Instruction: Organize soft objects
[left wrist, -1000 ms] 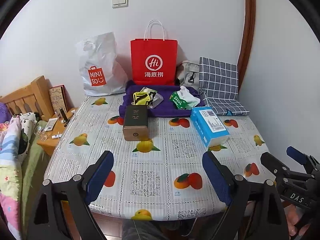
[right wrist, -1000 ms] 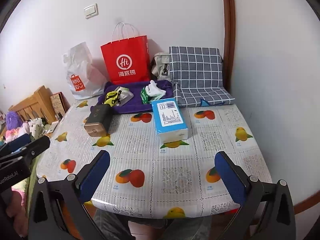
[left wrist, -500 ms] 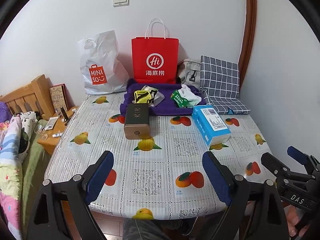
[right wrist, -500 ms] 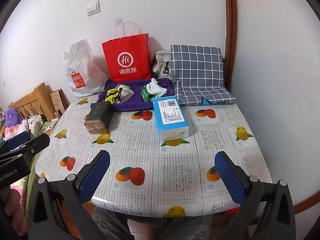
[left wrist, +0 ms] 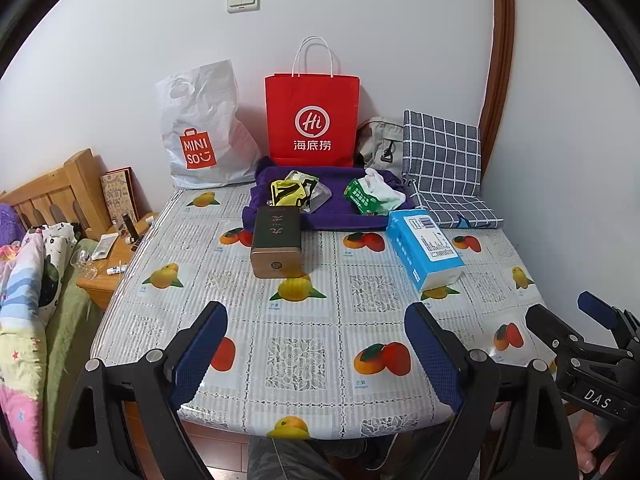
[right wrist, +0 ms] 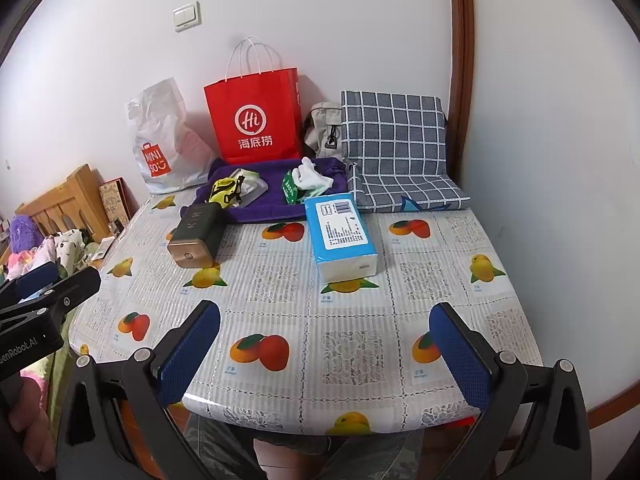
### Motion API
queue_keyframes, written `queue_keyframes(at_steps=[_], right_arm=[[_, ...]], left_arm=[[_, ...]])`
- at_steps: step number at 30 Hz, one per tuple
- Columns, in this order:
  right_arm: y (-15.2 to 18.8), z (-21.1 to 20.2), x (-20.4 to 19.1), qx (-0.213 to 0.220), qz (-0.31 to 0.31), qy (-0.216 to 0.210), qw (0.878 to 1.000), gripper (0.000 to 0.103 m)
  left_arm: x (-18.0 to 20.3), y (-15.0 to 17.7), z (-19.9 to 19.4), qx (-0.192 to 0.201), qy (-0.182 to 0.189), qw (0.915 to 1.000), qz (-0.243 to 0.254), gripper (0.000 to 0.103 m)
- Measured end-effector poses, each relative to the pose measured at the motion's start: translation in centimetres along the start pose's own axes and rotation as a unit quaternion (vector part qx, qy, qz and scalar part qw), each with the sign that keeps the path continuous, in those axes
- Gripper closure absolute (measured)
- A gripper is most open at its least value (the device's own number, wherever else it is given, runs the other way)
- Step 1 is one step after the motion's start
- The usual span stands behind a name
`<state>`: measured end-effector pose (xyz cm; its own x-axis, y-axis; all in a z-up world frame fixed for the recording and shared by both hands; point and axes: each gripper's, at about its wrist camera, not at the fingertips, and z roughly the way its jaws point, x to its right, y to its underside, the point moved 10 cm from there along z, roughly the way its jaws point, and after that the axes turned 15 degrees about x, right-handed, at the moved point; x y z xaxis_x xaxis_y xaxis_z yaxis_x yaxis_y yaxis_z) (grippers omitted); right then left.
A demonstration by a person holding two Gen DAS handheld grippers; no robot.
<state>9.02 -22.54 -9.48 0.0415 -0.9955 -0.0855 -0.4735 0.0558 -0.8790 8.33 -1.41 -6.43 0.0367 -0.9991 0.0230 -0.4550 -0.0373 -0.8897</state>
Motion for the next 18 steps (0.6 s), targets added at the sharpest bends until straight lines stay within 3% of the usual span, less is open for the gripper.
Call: queue_keyframes(at_steps=[18], right_arm=[[-0.25,-0.12,-0.06,0.002,-0.001,0.000,1.000,0.000]], left_arm=[[-0.03,-0.02,-0.06,0.001,0.001,1.0000,0.001,0.013]])
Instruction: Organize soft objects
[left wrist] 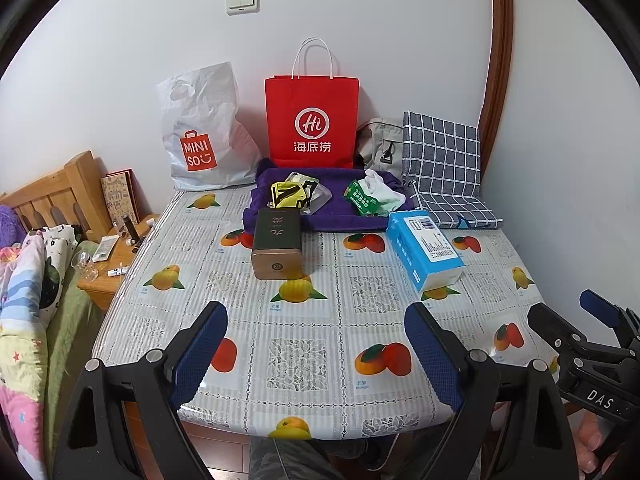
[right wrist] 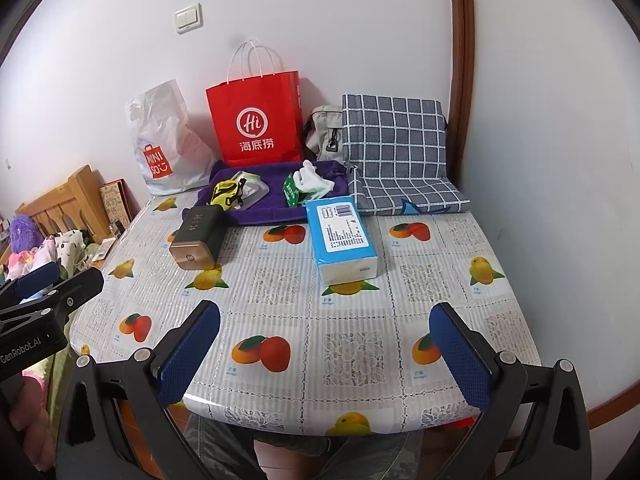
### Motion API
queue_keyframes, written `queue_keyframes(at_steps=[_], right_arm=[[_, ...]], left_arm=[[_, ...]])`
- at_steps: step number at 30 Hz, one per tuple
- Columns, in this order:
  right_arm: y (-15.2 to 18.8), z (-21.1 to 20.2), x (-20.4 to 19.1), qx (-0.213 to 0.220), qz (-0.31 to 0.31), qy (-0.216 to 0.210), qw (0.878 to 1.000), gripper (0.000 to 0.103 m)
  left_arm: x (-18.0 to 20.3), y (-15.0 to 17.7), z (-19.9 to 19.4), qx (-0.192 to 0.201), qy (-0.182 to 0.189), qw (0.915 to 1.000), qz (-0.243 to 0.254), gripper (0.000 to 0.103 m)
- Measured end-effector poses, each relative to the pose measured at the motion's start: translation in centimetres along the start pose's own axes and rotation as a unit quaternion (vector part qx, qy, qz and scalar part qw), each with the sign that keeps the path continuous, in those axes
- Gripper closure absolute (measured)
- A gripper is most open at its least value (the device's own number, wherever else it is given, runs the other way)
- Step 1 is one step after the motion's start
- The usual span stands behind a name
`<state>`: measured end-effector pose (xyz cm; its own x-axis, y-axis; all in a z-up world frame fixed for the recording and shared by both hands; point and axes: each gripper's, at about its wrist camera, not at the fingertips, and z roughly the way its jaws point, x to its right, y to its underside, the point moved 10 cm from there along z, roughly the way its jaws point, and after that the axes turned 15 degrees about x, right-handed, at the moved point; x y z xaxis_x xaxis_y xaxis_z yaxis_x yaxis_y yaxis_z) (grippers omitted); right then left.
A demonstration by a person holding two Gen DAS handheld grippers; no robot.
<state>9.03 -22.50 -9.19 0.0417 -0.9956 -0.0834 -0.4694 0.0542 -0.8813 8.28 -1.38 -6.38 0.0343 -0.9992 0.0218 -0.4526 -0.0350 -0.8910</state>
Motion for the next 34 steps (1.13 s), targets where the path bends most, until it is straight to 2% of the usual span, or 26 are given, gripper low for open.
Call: queue_keyframes(at_steps=[34], right_arm=[[-0.57,-0.47,-0.03,0.006,-0.005,-0.001,1.000,0.000]], left_arm=[[-0.32,0.01,0.03,-0.001,0.001,1.0000,-0.001,0.013]])
